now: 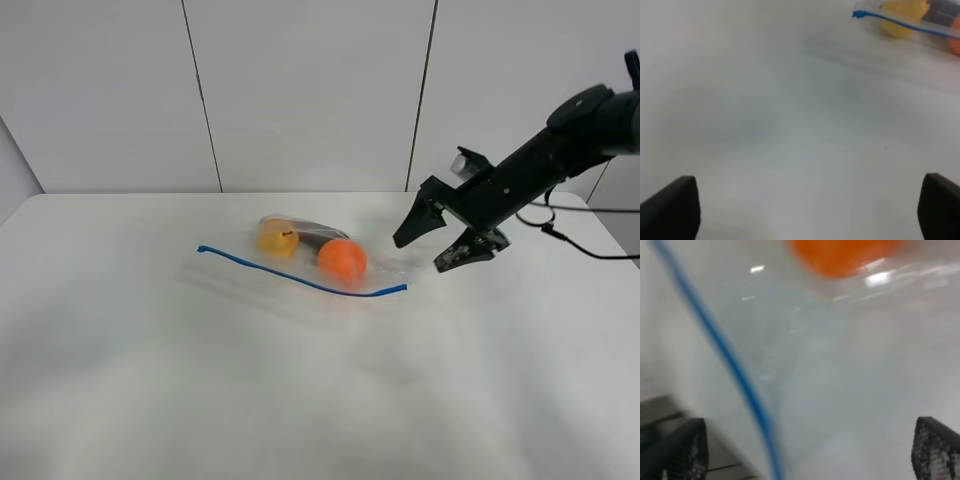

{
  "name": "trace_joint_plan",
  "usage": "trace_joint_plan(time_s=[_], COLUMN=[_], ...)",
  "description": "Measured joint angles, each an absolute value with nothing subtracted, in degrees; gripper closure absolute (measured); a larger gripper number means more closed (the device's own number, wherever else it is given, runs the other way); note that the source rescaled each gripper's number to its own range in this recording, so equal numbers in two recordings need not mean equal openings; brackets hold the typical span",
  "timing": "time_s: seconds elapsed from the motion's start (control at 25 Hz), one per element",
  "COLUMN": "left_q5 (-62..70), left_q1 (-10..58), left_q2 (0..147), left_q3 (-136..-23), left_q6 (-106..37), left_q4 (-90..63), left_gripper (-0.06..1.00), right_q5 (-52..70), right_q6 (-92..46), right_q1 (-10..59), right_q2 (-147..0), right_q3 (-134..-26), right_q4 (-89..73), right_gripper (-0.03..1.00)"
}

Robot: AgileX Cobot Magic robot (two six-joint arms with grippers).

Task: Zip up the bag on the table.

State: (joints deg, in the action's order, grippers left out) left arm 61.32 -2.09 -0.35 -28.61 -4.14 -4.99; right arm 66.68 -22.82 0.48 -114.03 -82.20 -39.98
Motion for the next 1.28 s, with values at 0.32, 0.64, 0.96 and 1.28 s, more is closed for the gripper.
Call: trace_joint_plan(time_s=[0.32, 0.64, 0.96, 1.28], left_q5=[61.32, 61.32, 61.32, 61.32], left_q1=[-2.09, -2.09, -2.09, -2.09], left_q2=[-0.35, -0.35, -0.35, -0.35], left_q3=[-28.61, -28.61, -28.61, -28.61], left_q6=[-4.14, -4.08, -4.08, -4.08], left_q4=[-4.99, -4.99, -4.99, -4.99], left_gripper=[-0.06, -0.06, -0.06, -0.06], right_q5=[67.89, 69.52, 69.46, 69.53], right_q6=[-5.72, -4.04, -4.68, -5.52], right_q1=[0.48, -1.87, -1.55, -1.55], right_q2=[-113.15, -112.19, -103.31, -86.12], right_q3=[-93.62, -93.99, -89.43, -67.50], right_q4=[-5.41, -1.35, -4.04, -4.04], right_gripper=[-0.03, -0.03, -0.03, -0.03])
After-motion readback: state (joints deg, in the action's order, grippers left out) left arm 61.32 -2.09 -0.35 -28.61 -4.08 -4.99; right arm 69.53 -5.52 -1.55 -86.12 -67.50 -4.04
